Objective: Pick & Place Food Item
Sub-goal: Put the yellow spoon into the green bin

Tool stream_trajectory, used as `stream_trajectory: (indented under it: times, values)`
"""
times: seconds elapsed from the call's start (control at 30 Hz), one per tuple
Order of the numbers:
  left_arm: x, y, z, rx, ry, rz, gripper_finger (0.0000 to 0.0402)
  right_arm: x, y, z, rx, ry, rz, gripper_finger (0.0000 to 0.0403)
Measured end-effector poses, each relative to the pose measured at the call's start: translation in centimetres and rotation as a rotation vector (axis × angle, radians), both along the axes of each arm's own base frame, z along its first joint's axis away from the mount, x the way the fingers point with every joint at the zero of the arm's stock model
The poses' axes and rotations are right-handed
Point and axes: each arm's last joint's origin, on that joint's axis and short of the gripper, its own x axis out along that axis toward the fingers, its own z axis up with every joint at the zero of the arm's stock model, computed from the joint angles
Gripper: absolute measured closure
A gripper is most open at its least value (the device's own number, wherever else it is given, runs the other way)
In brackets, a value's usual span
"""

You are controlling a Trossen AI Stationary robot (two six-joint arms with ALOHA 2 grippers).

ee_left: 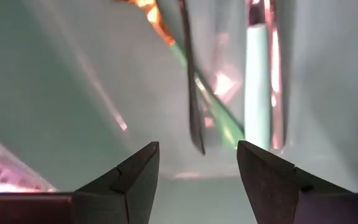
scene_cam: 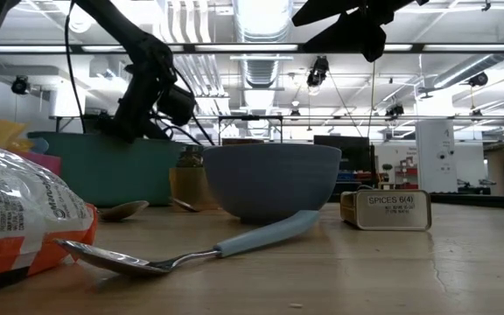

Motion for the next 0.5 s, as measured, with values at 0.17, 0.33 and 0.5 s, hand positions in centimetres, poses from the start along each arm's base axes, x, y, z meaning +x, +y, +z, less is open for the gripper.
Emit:
stream_trajectory:
  times: [0.17,0.33,0.5]
  values:
    - [-0.1,0.0,1.5,0.015,0.024,0.02,0.0182,0.0,0.0,0.0,0.0,0.0,0.0,0.0138]
    - [-0.3,-0.3,3.2,0.042,-0.046,0.038,0.0182,0.0,0.0,0.0,0.0,0.0,0.0,0.0138]
    - [-0.5,-0.6,4.0,0.041,-0.099,0.041,0.0182,0.0,0.0,0.0,0.001,0.0,0.001,0.0138]
